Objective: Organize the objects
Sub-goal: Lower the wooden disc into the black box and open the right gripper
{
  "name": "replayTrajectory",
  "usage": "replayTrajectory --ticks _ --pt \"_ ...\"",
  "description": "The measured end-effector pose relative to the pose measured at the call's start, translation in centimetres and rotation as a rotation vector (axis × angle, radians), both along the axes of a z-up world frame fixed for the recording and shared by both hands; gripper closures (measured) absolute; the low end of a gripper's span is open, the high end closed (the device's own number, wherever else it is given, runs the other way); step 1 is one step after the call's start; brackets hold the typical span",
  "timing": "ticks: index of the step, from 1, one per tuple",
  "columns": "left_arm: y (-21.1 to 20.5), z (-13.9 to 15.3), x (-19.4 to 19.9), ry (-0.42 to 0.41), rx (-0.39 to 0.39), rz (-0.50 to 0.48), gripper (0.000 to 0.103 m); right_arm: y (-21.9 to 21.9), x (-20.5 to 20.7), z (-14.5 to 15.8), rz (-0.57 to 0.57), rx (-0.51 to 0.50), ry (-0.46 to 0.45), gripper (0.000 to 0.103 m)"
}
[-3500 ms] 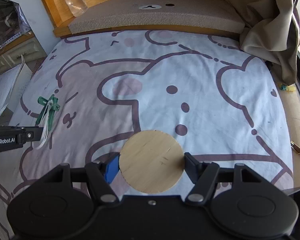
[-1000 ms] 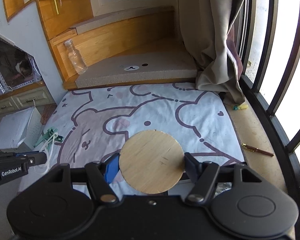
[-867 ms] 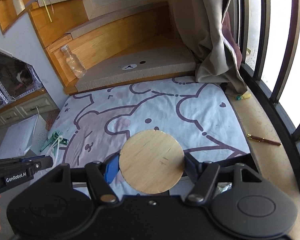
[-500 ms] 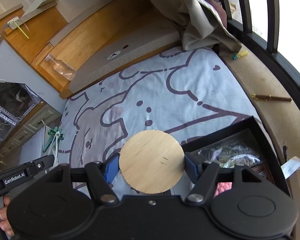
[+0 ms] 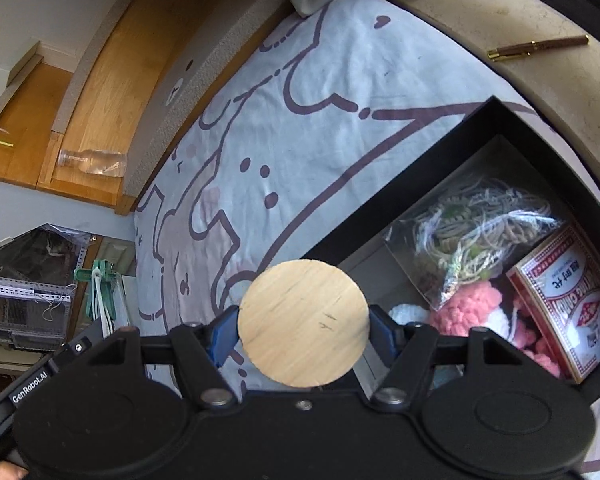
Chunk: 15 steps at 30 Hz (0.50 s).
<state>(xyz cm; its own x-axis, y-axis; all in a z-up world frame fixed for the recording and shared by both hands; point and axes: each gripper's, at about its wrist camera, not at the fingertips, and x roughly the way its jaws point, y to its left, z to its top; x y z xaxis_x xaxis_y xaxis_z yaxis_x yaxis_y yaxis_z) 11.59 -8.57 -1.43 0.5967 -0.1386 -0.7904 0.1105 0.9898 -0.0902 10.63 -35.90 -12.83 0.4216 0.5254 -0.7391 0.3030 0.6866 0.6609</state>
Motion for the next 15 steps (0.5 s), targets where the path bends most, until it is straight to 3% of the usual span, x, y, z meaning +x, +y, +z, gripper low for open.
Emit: replayTrajectory --ticks 7,11,15 --pt "0.0 -1.0 1.5 0.017 0.017 0.001 0.099 -0.7 1.1 -2.7 -0.054 0.166 0.050 0.035" --pt "0.0 -1.2 2.0 0.020 0.021 -0.001 0.099 -0.5 1.6 -4.1 -0.059 0.161 0.100 0.034" --pt "-0.2 -1.4 2.3 0.021 0.025 -0.008 0.099 0.0 2.0 -4.1 -0.027 0.112 0.084 0.035"
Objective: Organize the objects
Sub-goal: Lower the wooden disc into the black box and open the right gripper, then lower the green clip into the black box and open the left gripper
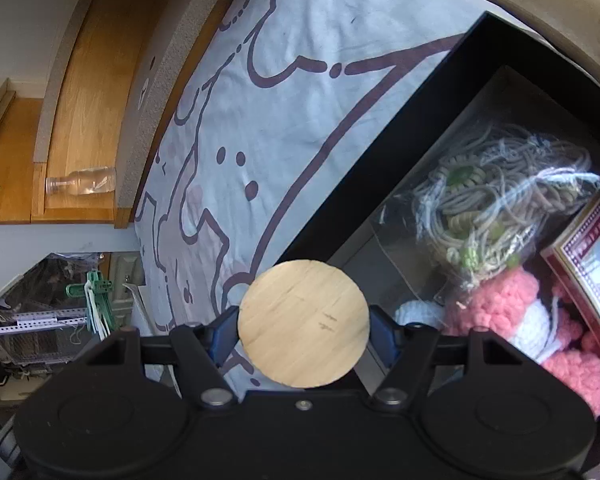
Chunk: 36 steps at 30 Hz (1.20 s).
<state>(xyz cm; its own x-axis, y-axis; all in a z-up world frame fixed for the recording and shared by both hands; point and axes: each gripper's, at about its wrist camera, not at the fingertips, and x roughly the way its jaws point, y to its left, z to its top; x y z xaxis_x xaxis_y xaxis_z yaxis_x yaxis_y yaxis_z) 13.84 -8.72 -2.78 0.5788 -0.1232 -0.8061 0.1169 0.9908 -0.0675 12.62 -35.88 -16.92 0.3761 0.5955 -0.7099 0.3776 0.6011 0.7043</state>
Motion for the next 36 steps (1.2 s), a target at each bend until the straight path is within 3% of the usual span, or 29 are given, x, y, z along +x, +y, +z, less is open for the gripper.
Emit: replayTrajectory --ticks 4,9,16,19,24,32,36 --pt "-0.2 -0.1 0.0 0.003 0.001 -0.007 0.099 0.0 0.1 0.1 0.006 -0.033 0.002 0.035" --pt "-0.5 -0.1 -0.1 0.002 0.002 -0.019 0.099 0.0 0.1 0.8 0.009 -0.206 0.020 0.035" --pt "-0.8 0.0 -0.4 -0.003 0.007 -0.031 0.099 1.4 0.3 1.7 0.061 -0.365 0.007 0.034" --pt "-0.9 0.1 -0.5 -0.003 0.011 -0.037 0.099 1.2 0.3 2.0 0.053 -0.349 0.025 0.023" --pt "-1.1 0.2 -0.8 -0.005 0.008 -0.047 0.099 1.3 0.1 2.8 0.061 -0.328 0.044 0.022" --pt "-2.9 0.4 -1.5 -0.004 -0.029 -0.098 0.099 0.1 -1.3 5.6 0.056 -0.326 0.013 0.033" --pt "-4.0 0.5 -2.0 0.000 -0.056 -0.123 0.099 -0.4 -2.2 7.3 0.059 -0.365 -0.034 0.045"
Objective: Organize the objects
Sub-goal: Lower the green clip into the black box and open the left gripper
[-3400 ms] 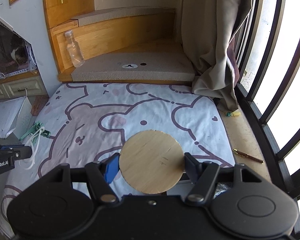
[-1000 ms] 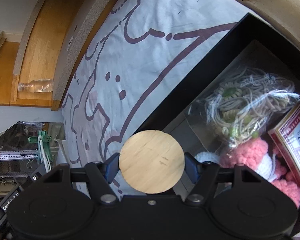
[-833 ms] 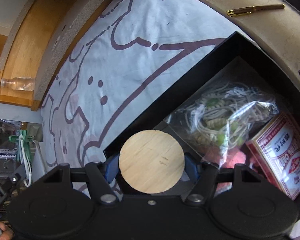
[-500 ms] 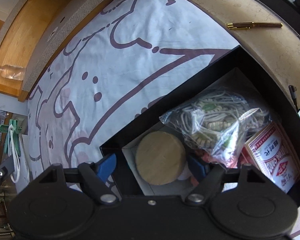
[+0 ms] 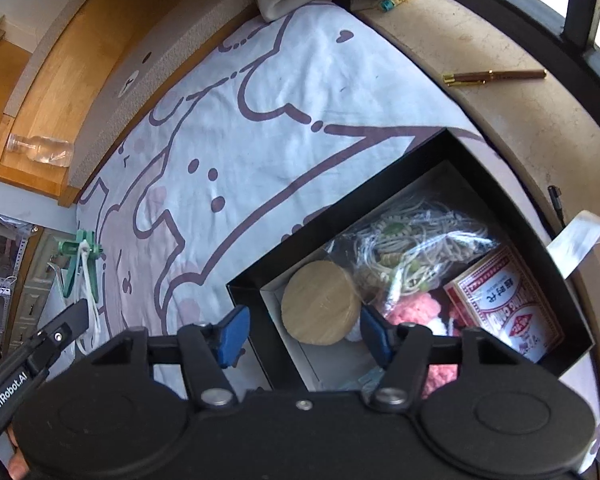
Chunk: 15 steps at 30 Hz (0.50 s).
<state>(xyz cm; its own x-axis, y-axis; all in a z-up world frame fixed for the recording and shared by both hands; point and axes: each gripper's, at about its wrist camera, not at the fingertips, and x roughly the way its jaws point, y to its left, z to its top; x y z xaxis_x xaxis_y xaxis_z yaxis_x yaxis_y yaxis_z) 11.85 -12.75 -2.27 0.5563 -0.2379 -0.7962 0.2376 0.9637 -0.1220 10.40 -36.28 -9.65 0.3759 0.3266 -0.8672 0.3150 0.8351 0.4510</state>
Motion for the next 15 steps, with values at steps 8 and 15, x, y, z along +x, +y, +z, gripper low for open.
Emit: replayTrajectory --ticks 8,15 --pt "-2.6 0.1 -1.5 0.007 -0.020 -0.049 0.099 -1.4 -1.6 2.1 0.004 -0.032 -0.048 0.049" --pt "-5.2 -1.1 -2.7 0.081 -0.048 -0.094 0.099 -3.5 -3.0 3.2 -0.040 -0.077 -0.063 0.049"
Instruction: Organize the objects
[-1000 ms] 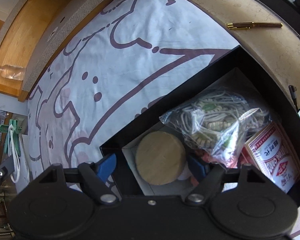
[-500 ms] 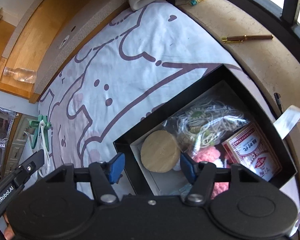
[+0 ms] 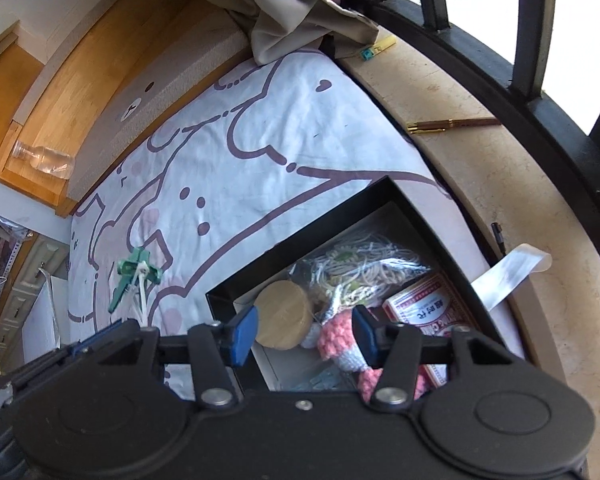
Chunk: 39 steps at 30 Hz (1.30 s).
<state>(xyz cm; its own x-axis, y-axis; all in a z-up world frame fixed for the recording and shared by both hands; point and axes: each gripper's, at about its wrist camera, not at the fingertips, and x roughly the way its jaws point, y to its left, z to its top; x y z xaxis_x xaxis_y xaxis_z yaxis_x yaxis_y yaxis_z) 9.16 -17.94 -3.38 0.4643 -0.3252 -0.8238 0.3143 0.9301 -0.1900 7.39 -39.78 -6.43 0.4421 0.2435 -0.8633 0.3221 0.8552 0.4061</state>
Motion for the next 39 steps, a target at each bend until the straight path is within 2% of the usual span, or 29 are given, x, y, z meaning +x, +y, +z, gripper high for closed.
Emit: replayTrajectory --ticks 8,15,17,18,19,32,39 --pt "-2.1 -3.2 -1.3 0.186 -0.104 0.028 0.099 -2.2 -1.2 0.2 -0.058 -0.001 0.001 0.049" --pt "-3.0 -4.8 -1.8 0.246 -0.088 0.076 0.098 -2.7 -1.4 0.1 -0.054 -0.006 0.003 0.049" --pt "-2.7 -5.0 -1.6 0.245 -0.066 0.116 0.089 -2.8 -1.5 0.1 -0.051 -0.010 0.005 0.049" --pt "-2.7 -5.0 -1.6 0.243 -0.054 0.127 0.074 -2.8 -1.5 0.0 -0.050 -0.013 0.007 0.049" --pt "-2.6 -5.0 -1.5 0.239 -0.047 0.133 0.064 -2.8 -1.5 0.0 -0.050 -0.016 0.008 0.049" --pt "-2.1 -3.1 -1.6 0.158 -0.020 0.144 0.057 -2.0 -2.0 1.1 -0.019 -0.062 -0.015 0.049" --pt "-1.0 -0.2 -2.2 0.037 0.032 0.161 0.048 -0.1 -3.0 3.5 0.036 -0.137 -0.079 0.049"
